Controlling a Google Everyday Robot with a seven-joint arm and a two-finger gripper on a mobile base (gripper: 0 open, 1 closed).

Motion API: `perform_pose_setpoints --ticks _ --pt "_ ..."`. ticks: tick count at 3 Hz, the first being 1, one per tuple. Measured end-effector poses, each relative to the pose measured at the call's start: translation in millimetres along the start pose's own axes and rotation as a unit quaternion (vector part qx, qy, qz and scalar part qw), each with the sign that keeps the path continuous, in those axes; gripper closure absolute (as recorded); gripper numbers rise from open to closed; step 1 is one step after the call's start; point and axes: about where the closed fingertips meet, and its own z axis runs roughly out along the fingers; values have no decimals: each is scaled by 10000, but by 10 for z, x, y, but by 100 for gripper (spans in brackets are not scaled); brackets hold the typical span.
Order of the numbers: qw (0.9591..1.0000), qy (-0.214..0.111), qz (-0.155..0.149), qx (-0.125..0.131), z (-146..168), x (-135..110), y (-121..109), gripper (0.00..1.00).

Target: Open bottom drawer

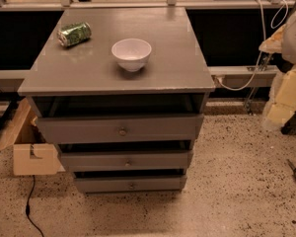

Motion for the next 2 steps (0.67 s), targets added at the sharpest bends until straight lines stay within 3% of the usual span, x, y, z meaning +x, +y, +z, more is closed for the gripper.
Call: perform_pose_setpoints --ticks 1,2 --pt "10000 0 0 0 0 0 0 0" --pt "9986 -365 130 -361 477 -76 242 0"
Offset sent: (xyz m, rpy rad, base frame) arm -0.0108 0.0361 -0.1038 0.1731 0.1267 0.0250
